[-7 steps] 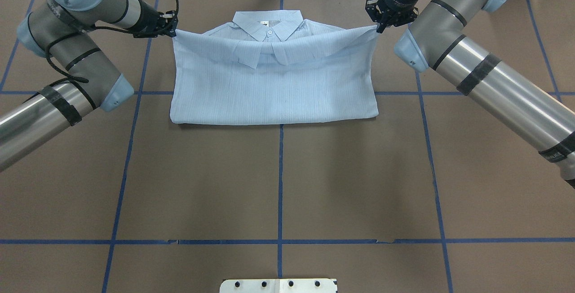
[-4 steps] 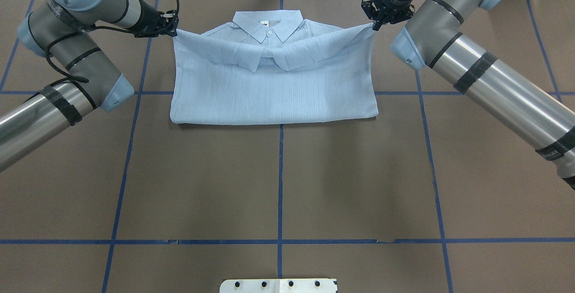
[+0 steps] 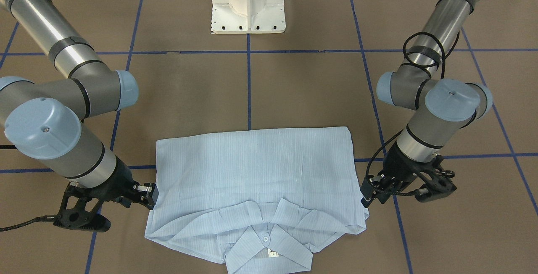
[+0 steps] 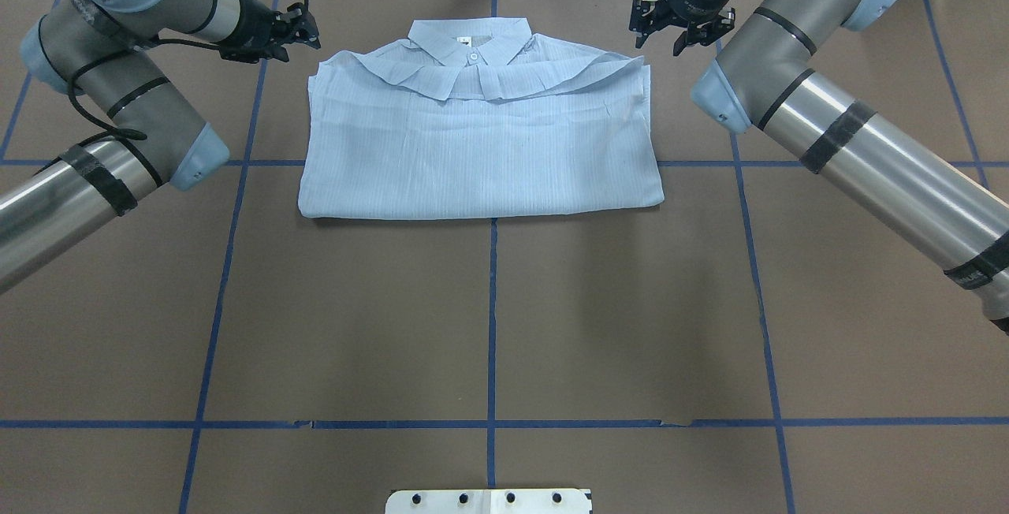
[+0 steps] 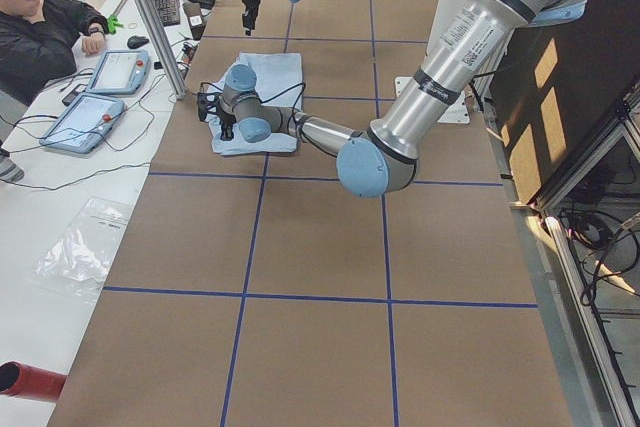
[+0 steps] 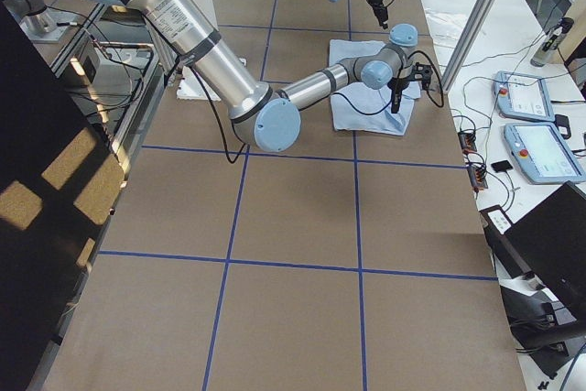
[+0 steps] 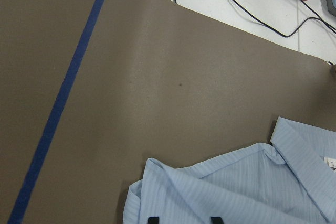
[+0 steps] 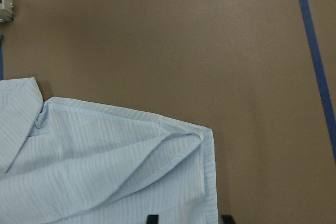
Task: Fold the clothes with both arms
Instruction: 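Open both grippers at the collar and raise them off the shirt, then lower the right gripper to the folded shirt's side edge and grasp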
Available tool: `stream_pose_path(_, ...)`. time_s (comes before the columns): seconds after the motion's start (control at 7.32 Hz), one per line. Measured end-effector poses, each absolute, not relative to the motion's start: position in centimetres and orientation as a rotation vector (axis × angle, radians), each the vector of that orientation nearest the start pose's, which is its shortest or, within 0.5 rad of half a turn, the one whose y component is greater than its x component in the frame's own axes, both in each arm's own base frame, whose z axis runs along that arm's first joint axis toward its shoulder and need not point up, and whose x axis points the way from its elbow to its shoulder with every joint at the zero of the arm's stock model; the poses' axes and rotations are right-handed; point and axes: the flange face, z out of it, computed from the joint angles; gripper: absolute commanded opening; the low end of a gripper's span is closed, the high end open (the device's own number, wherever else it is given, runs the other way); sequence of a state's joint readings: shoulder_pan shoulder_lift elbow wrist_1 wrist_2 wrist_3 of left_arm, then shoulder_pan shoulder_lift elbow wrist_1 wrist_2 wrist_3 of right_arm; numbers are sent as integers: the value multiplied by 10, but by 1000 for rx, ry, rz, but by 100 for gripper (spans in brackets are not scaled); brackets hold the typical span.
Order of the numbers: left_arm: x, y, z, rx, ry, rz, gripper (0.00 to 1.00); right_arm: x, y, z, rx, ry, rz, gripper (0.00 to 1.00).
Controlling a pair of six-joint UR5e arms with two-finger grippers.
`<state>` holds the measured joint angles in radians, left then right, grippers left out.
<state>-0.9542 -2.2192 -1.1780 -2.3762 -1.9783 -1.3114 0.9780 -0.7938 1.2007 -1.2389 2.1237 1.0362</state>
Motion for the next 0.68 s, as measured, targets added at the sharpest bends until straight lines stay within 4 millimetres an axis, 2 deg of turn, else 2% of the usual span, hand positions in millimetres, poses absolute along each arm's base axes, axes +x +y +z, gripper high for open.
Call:
stream_pose_path(0.14,357,-671,357,284,1093,-397,100,-373,-695,310,114,-889,197,100)
stream_pose_path(0.27,349,-658,353,277,1116,-384,100,-375,-682,318,110,-892,185,100)
stream_pose_path(0.41,342,-648,350,274,1134,-381,99,-382,-658,331,100,-895,164,99)
stream_pose_path(0.68,336,-640,345,267,1153,-396,99,-402,-600,355,73,-895,103,93)
